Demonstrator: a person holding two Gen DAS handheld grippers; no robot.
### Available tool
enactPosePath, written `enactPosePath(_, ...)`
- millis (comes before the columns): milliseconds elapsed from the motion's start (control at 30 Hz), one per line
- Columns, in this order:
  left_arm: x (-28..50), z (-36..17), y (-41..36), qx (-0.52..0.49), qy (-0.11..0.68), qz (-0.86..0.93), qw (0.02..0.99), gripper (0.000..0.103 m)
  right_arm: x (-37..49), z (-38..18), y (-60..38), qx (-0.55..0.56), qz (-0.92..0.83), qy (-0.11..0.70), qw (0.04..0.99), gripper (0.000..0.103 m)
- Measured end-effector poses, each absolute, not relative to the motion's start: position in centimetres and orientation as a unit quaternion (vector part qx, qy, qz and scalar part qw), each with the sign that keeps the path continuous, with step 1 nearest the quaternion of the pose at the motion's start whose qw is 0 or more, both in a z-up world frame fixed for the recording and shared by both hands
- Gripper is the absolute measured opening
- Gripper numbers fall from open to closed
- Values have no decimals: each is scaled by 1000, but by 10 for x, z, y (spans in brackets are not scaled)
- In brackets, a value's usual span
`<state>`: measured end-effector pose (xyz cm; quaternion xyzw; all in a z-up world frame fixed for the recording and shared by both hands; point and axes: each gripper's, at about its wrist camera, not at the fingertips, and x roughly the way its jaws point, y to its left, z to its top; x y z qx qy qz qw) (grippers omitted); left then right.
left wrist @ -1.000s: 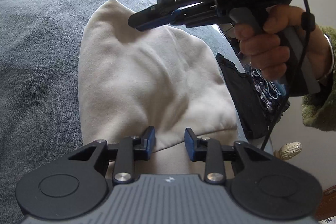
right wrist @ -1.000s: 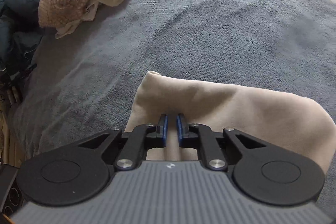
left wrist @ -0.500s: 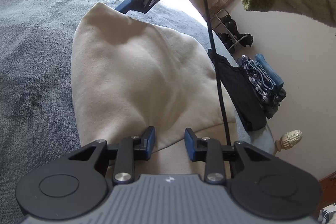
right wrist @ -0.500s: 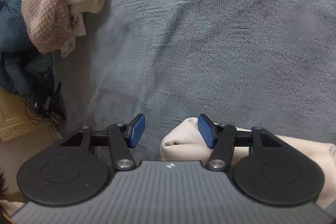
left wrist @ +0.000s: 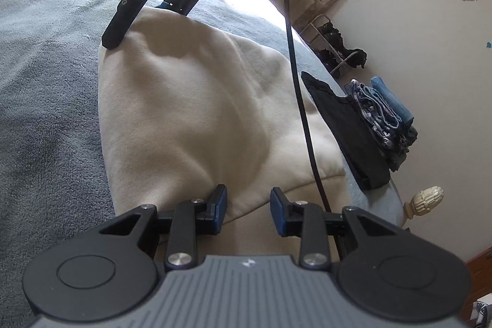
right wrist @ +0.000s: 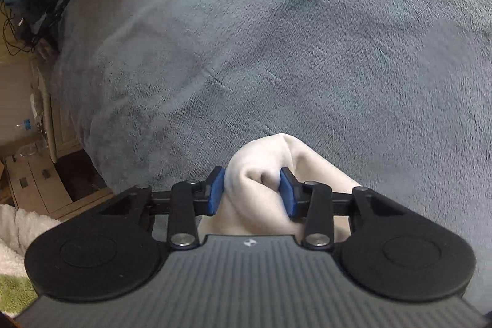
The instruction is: Fold clothes
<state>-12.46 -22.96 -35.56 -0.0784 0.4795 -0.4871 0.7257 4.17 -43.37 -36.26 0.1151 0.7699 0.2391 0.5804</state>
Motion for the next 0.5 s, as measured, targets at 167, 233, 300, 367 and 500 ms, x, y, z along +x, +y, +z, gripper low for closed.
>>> enactPosePath(167,-124,-358,-232,-79,475,-491,726,32,14,-351,-430,106,272,714,637,30)
enactPosePath(233,-125,-359,-233,-78,472,-492,727,32,4,-348,-434,121,280,687,659,28)
enactPosePath(300,-126,-359,-235,-75,470,-493,728,32,-4,-349,-441,147,278,663,679,28)
enactPosePath(367,-126,-359,-237,-71,468,-495,729,32,-7,-354,-457,185,270,640,695,27)
enactPosePath(500,-125,-357,-241,-61,469,-501,725,32,-10,-354,-474,234,232,625,708,29)
